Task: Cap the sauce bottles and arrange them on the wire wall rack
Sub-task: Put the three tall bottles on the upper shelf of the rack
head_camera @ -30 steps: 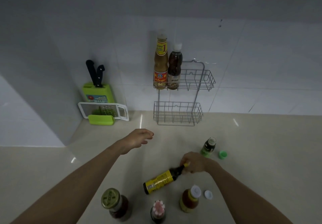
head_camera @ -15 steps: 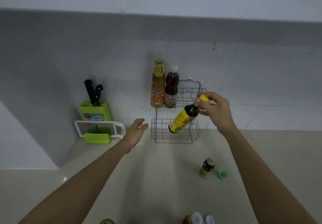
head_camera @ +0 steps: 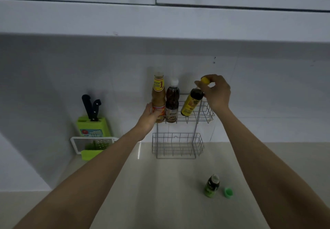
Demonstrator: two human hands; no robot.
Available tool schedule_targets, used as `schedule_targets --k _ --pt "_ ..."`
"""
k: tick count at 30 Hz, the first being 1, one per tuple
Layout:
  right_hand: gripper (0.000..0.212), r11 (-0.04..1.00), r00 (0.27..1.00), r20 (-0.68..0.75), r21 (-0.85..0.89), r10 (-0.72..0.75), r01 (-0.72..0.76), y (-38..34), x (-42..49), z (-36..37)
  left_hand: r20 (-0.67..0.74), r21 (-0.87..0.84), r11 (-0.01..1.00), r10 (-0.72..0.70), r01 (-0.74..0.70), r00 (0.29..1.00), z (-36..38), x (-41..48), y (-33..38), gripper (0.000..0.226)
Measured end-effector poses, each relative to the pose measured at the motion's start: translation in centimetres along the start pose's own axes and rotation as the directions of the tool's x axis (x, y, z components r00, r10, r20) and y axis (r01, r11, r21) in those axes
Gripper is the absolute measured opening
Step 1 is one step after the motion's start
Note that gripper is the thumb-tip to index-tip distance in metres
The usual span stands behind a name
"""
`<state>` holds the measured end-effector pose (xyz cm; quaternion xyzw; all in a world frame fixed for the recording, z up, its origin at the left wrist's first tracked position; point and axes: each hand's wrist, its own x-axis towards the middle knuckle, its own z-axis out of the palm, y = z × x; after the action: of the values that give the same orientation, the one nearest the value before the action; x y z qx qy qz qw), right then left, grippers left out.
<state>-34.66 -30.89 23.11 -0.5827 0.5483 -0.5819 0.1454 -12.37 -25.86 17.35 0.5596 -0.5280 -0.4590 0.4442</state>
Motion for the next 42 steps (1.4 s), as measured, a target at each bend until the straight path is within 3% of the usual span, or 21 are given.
schedule_targets --k 4,9,12,14,15,20,22,24,26,31,36,42 --pt "0.037 0.989 0.977 0.213 -0.147 0.001 0.031 0.8 1.3 1.9 -0.009 -0.033 0.999 0.015 -0.015 1.000 0.7 0.2 -0.8 0.058" --pt "0.050 0.958 0.938 0.335 -0.287 0.091 0.009 0.6 1.3 3.2 0.000 -0.045 0.999 0.013 -0.013 1.000 0.6 0.3 -0.9 0.058" --pt "0.041 0.978 0.849 0.498 -0.186 0.175 -0.093 1.8 0.0 3.4 0.012 -0.030 1.000 -0.004 0.005 1.000 0.4 0.5 -1.2 0.059" --pt "0.046 0.977 0.774 0.598 -0.087 0.206 -0.193 2.7 -1.1 3.2 0.014 -0.017 1.000 -0.009 0.009 1.000 0.3 0.6 -1.3 0.059" --pt "0.053 0.978 0.768 0.610 -0.061 0.196 -0.201 3.2 -1.4 3.3 0.014 -0.015 1.000 -0.011 0.011 1.000 0.2 0.6 -1.4 0.059" --pt "0.060 0.987 0.870 0.470 -0.118 0.149 -0.106 3.7 -1.8 3.5 0.033 -0.006 1.000 0.001 -0.001 0.999 0.3 0.4 -1.3 0.059" --pt "0.062 0.982 0.815 0.548 -0.130 0.187 -0.137 4.5 -1.6 3.4 0.037 -0.013 1.000 0.007 -0.007 0.999 0.3 0.2 -1.2 0.059" --pt "0.064 0.967 0.715 0.651 -0.199 0.253 -0.161 5.3 -1.4 3.3 0.042 -0.012 1.000 0.018 -0.017 0.999 0.3 0.1 -1.1 0.059" --pt "0.057 0.958 0.692 0.672 -0.266 0.264 -0.107 6.1 -1.0 3.4 0.042 -0.009 0.999 0.032 -0.032 0.999 0.4 -0.1 -1.1 0.060" --pt "0.063 0.939 0.811 0.524 -0.331 0.261 -0.089 6.0 -1.7 4.1 0.041 -0.007 0.999 0.038 -0.038 0.998 0.4 -0.1 -1.4 0.060" --pt "0.083 0.964 0.774 0.595 -0.255 0.215 -0.072 6.4 -1.9 4.4 0.040 0.013 1.000 0.010 -0.011 0.999 0.2 0.4 -1.6 0.062" --pt "0.054 0.938 0.829 0.533 -0.345 0.169 0.031 6.6 -2.4 4.7 0.044 0.033 0.999 0.021 -0.022 0.999 0.1 0.4 -1.9 0.066"
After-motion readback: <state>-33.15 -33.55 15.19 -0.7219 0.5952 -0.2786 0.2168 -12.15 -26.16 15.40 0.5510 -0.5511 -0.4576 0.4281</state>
